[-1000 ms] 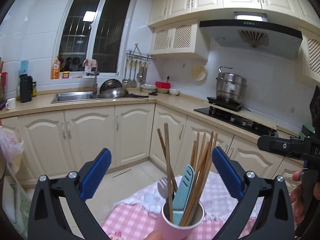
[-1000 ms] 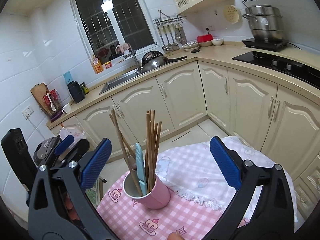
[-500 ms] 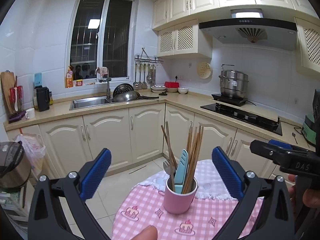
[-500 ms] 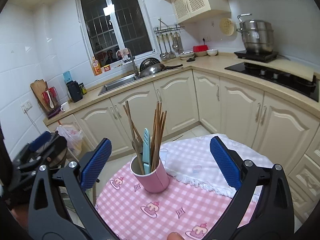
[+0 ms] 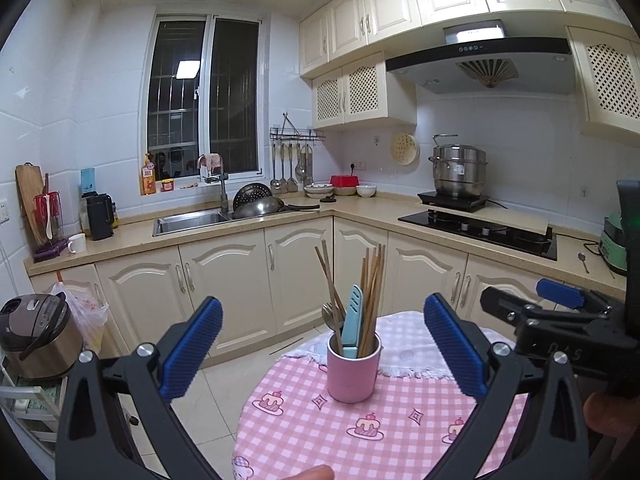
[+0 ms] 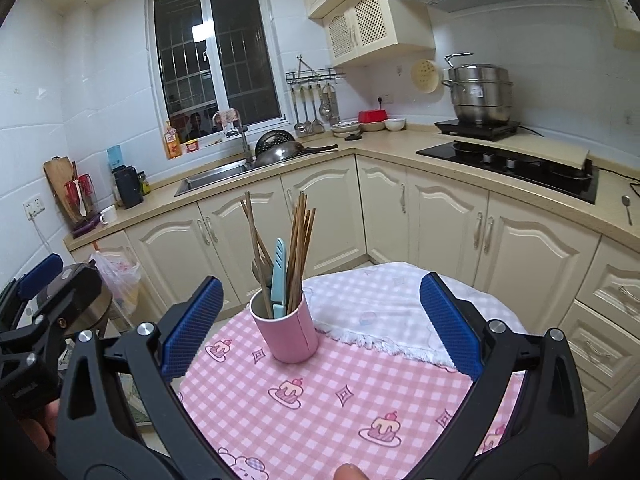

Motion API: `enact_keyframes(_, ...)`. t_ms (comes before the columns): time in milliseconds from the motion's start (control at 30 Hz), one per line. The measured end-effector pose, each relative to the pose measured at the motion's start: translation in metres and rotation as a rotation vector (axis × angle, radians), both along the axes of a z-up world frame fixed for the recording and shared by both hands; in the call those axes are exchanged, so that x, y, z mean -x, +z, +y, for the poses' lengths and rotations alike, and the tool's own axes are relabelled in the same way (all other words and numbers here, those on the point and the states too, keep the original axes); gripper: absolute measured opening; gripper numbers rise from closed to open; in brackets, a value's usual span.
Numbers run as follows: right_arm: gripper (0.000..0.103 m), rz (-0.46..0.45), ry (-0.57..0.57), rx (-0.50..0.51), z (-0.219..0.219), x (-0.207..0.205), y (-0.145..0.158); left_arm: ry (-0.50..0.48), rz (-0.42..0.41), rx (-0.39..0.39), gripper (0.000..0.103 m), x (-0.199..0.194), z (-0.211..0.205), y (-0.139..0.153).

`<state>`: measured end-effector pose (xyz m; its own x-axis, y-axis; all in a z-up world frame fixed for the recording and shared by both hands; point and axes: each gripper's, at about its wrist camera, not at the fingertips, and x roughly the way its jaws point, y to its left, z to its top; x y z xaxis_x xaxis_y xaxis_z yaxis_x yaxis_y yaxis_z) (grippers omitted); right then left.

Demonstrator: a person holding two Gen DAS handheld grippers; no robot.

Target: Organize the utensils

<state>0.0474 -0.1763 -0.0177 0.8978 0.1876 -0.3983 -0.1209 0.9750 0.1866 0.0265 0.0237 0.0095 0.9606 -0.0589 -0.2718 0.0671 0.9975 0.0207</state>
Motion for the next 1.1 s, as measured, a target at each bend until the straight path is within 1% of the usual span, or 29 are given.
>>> enact_keyframes(133, 0.097, -0.013, -0.008, 0.006, 0.002, 0.017, 0.0, -0.004, -0.013, -0.005, 0.099, 0.018, -0.003, -0.003)
enact_keyframes(400, 0.097, -0.052, -0.024, 0.029, 0.006, 0.056, 0.004, -0.005, -0.039, 0.013, 0.099, 0.053, 0.001, -0.005)
enact_keyframes(533, 0.097, -0.072, -0.027, 0.036, 0.008, 0.068, 0.008, -0.01, -0.044, 0.016, 0.099, 0.065, 0.002, -0.004)
enact_keyframes(767, 0.097, -0.109, -0.027, 0.04, 0.015, 0.08, 0.014, 0.001, -0.062, 0.029, 0.099, 0.077, 0.01, -0.001)
enact_keyframes(1100, 0.097, -0.12, -0.039, 0.05, 0.016, 0.084, 0.016, 0.017, -0.043, 0.031, 0.099, 0.076, 0.013, -0.004)
